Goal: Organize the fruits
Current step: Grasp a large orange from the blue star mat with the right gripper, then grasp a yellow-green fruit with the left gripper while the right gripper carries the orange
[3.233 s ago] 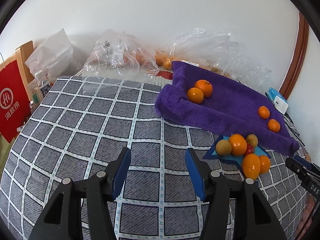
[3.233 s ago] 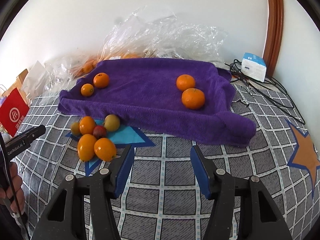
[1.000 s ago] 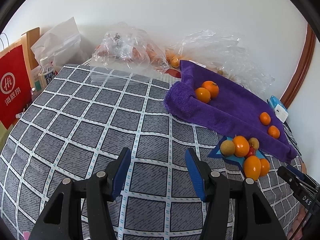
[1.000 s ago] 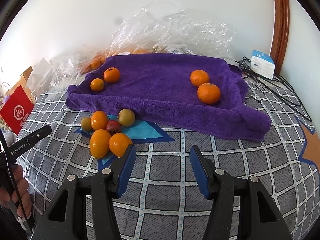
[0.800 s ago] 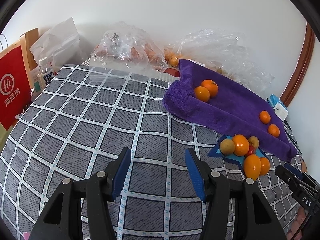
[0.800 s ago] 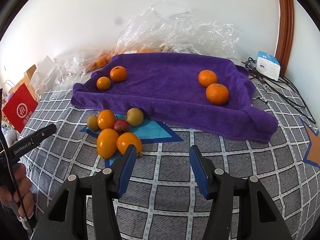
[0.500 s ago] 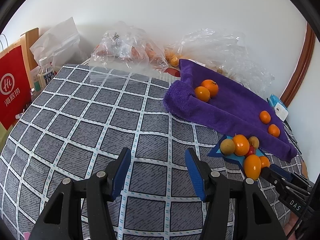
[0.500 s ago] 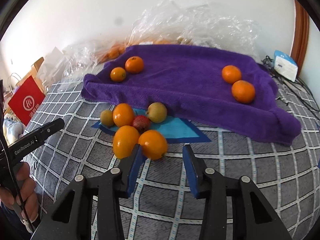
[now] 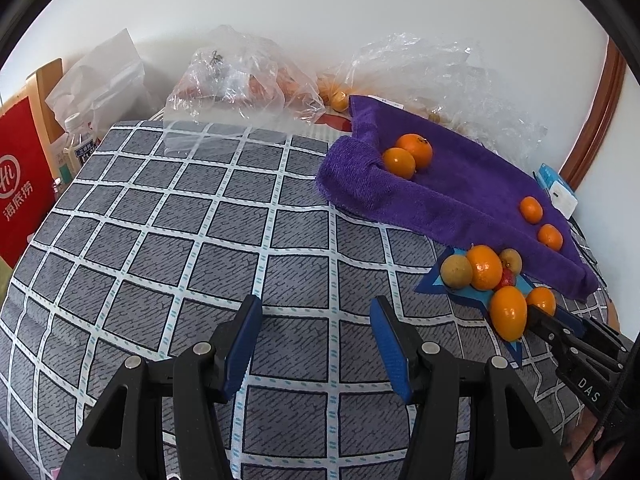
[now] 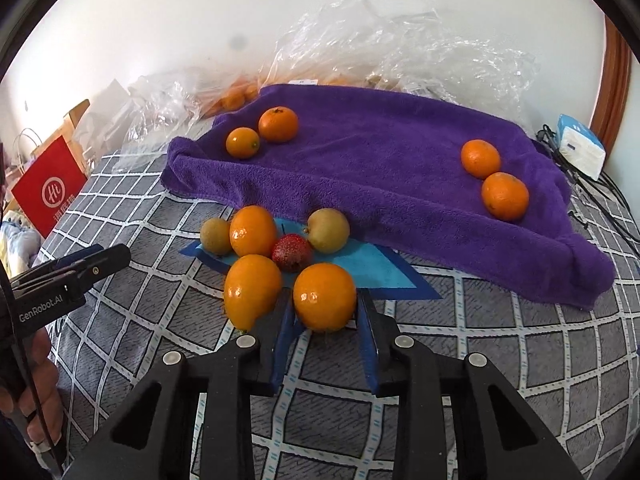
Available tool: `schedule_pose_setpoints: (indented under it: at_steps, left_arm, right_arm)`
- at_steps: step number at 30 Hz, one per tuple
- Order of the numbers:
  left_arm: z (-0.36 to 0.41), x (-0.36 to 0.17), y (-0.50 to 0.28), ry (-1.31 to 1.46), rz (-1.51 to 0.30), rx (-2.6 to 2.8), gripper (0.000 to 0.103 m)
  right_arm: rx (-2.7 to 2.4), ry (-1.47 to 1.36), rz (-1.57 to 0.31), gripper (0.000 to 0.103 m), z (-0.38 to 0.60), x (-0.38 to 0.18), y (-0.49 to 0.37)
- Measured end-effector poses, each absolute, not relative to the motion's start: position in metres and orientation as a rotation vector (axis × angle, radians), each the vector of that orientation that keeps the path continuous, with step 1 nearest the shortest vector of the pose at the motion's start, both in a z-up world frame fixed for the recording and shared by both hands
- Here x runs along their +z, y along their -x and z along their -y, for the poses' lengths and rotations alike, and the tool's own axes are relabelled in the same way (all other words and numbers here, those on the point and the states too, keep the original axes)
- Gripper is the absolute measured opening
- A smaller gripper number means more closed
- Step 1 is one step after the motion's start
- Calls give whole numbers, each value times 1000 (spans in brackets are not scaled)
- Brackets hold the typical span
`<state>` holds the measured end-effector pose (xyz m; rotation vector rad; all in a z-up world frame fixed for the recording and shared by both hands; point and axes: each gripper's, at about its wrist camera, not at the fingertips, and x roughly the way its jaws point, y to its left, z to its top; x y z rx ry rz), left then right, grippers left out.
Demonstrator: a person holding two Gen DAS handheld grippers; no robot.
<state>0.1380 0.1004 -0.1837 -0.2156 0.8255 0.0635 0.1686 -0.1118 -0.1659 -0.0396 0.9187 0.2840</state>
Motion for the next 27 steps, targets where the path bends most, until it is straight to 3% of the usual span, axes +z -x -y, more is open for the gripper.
schedule_pose_setpoints:
  at_steps: [5, 10, 27]
  left_arm:
    - [-94, -185, -141, 151, -841, 81, 55]
    - [-87, -187, -143, 101, -864, 71, 65]
    - [-48, -171, -159, 147, -846, -116, 66]
  right_arm:
    - [229, 30, -907, 30, 132, -158, -159]
    - [165, 16, -926, 31, 159, -158, -154]
    - [125, -10, -913, 31, 201, -160, -150]
